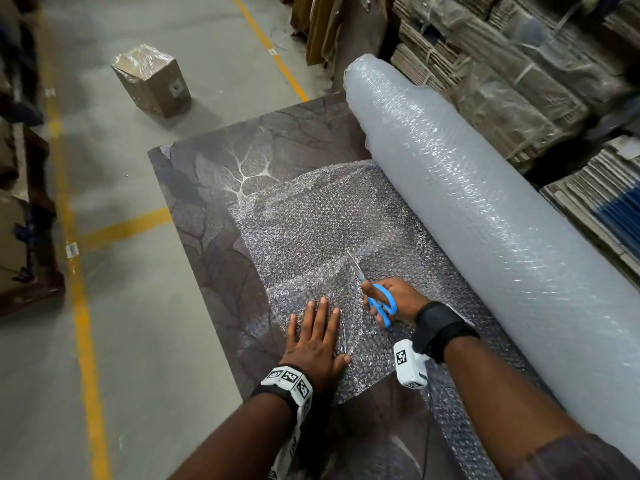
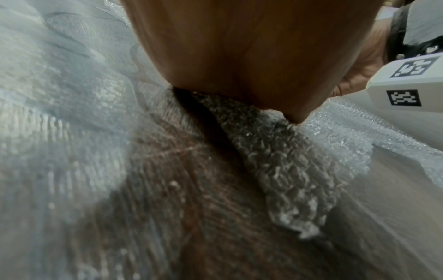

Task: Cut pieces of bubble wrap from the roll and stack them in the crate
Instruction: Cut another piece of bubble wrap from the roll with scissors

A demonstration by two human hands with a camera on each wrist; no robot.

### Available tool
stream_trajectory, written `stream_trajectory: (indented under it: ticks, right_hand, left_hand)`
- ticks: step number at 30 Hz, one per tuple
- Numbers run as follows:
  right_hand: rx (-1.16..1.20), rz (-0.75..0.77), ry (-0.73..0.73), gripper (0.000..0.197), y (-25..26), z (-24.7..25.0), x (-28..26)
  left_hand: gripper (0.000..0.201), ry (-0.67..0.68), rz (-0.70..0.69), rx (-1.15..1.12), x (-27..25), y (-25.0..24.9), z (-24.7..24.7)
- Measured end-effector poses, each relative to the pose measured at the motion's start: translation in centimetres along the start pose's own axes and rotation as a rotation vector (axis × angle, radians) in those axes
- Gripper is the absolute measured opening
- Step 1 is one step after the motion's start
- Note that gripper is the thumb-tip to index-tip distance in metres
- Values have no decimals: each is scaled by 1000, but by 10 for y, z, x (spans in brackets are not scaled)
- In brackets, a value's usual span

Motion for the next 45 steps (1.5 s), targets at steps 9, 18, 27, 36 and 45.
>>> stream_trajectory:
  ticks: [9,18,27,36,45]
  right_hand:
    - [34,0,-30,83,-6,-1,9]
    - [48,6,-9,78,-5,-2,3]
    - [60,-1,-24,72,-19,-3,-50]
    - [-136,124,-624,49,-12,-38,-76]
    - [-244,-143,-1222,39,13,-127,-31]
  left_hand:
    - [87,-6,-8,2,1,1,-3]
    - [86,11,-2,-1,0,1,-1]
    - [84,52,6,-19,-5,-5,12]
    - [26,-121,-104,-271,-4,15,93]
    - [65,-6,-544,123,103,117,149]
Point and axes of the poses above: each hand's wrist, its own x-axis towards the middle knuckle, its own z-axis out of the back of the hand, y = z × x, the point moved 4 cm from there along x, towards the middle knuckle, and after that the axes turned 4 degrees about z, right-handed, at the moved point
